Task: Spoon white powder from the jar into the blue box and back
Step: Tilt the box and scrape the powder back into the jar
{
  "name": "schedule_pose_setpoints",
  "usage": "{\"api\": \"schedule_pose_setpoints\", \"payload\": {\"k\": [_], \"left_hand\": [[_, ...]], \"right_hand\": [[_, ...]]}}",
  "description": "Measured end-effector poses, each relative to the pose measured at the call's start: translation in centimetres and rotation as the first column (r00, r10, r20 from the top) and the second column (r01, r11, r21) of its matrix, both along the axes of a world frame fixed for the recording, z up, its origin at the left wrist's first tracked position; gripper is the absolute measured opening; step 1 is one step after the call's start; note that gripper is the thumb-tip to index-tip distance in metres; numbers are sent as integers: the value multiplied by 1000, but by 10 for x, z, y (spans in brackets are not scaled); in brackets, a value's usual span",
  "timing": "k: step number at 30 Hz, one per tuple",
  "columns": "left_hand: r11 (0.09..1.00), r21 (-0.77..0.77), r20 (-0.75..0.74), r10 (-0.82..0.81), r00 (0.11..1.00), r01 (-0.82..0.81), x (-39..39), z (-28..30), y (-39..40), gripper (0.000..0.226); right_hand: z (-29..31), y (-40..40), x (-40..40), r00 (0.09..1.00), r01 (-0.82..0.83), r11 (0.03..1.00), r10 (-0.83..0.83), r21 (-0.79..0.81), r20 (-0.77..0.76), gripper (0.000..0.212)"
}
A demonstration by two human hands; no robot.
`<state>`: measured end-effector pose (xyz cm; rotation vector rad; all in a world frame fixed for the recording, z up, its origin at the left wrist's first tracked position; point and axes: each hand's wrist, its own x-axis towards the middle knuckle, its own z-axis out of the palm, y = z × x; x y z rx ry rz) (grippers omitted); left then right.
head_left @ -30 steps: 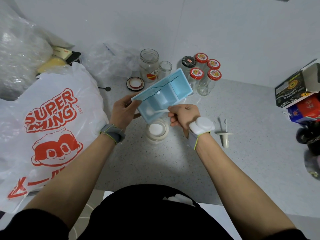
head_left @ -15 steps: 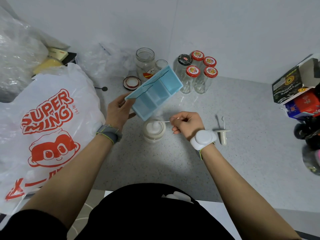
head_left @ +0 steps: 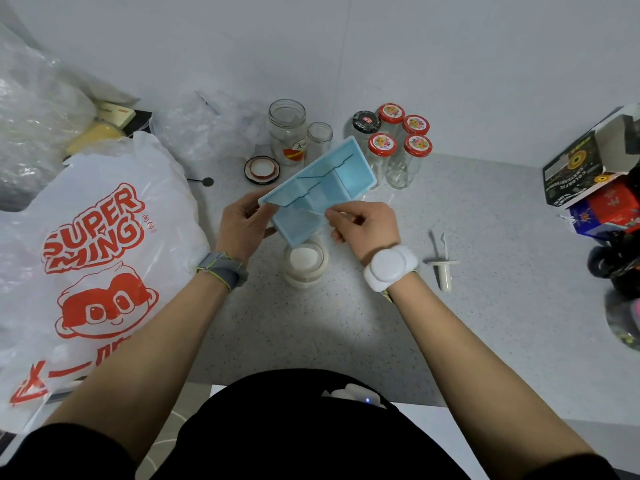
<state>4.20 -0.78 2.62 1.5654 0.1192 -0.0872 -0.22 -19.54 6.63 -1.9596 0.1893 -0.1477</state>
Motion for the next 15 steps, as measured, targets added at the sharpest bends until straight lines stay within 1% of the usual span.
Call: {"api": "schedule_pose_setpoints", "payload": {"k": [2, 3, 4, 6, 7, 9, 11, 13, 15], "left_hand": [[999, 16, 14, -28, 1000, 28, 1, 2, 0, 17], [999, 22, 18, -40, 999, 40, 1, 2, 1, 17], [998, 28, 25, -51, 998, 50, 2, 3, 2, 18], [998, 37, 39, -57, 998, 55, 3, 3, 4, 18], [998, 35, 41, -56, 998, 55, 3, 3, 4, 19], [998, 22, 34, -55, 998, 54, 1, 2, 3, 21], [998, 13, 31, -61, 998, 61, 0, 1, 1, 23], [998, 14, 37, -68, 997, 68, 0, 0, 1, 23], [998, 8, 45, -70, 997, 70, 1, 1, 1, 22]], "right_hand": [[-3, 5, 7, 990, -105, 966, 125, -235, 72, 11], [-6, 7, 10, 974, -159, 920, 206, -358, 96, 15], [-8, 9, 13, 958, -207, 866, 274, -455, 86, 19], [-9, 12, 15, 939, -278, 793, 343, -542, 22, 26], [-10, 13, 15, 936, -290, 785, 352, -547, 9, 26], [-10, 16, 13, 940, -283, 814, 340, -508, 21, 21], [-7, 19, 11, 964, -251, 878, 266, -407, -21, 16], [-3, 21, 10, 982, -173, 959, 150, -226, -116, 15], [-2, 20, 9, 978, -65, 997, 55, -44, -202, 15]]}}
